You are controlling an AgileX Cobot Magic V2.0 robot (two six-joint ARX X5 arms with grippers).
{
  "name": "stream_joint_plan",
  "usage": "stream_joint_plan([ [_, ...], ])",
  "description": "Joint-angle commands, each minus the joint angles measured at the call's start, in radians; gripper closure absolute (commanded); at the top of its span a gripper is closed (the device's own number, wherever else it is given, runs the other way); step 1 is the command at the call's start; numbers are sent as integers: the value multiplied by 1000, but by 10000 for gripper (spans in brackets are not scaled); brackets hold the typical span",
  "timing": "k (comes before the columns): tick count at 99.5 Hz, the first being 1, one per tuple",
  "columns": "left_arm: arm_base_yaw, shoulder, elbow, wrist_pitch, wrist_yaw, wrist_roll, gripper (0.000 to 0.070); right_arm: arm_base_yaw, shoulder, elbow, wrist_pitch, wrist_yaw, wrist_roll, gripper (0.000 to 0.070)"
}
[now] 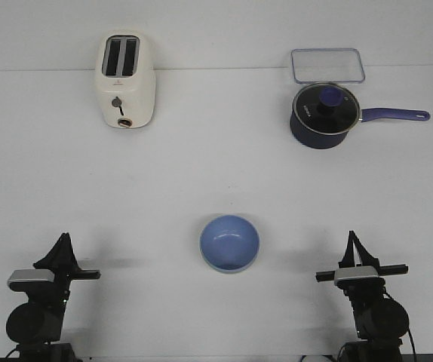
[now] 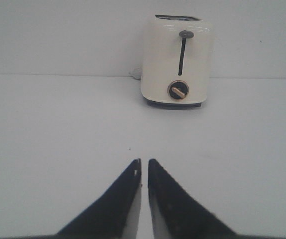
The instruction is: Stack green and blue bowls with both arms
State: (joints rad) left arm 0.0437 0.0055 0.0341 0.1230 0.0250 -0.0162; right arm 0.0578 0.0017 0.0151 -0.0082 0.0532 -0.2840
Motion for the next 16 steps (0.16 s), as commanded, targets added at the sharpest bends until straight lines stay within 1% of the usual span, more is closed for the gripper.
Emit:
stream_joint_plan([
  [1, 3, -1, -20, 10, -3, 7, 685, 1, 0, -2, 18, 0, -5, 700],
  [16, 3, -1, -20, 10, -3, 7, 685, 1, 0, -2, 18, 0, -5, 700],
])
